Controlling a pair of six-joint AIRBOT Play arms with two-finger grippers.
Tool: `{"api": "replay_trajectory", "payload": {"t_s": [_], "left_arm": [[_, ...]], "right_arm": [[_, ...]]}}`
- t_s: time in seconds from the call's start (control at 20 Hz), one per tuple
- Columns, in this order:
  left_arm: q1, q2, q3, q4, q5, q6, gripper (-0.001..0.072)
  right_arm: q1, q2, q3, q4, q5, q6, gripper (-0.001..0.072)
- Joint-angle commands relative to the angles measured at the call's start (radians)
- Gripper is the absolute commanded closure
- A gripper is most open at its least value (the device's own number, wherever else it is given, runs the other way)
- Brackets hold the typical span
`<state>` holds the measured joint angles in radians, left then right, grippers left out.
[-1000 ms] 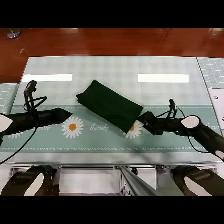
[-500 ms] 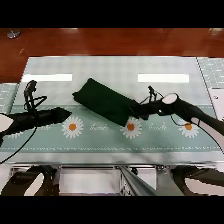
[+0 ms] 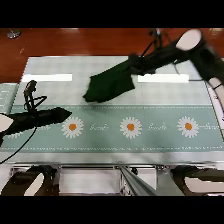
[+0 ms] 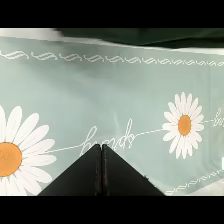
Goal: Fold the shirts.
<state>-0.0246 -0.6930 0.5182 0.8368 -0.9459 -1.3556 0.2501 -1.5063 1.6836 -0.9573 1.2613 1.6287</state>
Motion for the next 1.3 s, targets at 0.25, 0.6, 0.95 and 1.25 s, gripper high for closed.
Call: {"api": "replay_trajectory", "payload": {"t_s": [0.25, 0.6, 0.95, 1.25], "left_arm": [[-0.001, 0.000, 0.000, 0.000, 0.000, 0.001, 0.0680], [-0.001, 0.000, 0.000, 0.000, 0.004, 0.001, 0.0680], [-0.001, 0.000, 0.000, 0.000, 0.031, 0.001, 0.0680], [-0.001, 0.000, 0.000, 0.000, 0.047, 0.002, 0.0680]], "right_arm": [[-0.355, 0.076, 0.371, -0.190, 0.524, 0.088, 0.0683], [-0.778, 0.306, 0.171, -0.311, 0.595, 0.076, 0.0685], [-1.159, 0.654, -0.416, -0.680, 0.594, 0.036, 0.0685], [-1.241, 0.851, -0.801, -0.862, 0.533, 0.103, 0.0167]]}}
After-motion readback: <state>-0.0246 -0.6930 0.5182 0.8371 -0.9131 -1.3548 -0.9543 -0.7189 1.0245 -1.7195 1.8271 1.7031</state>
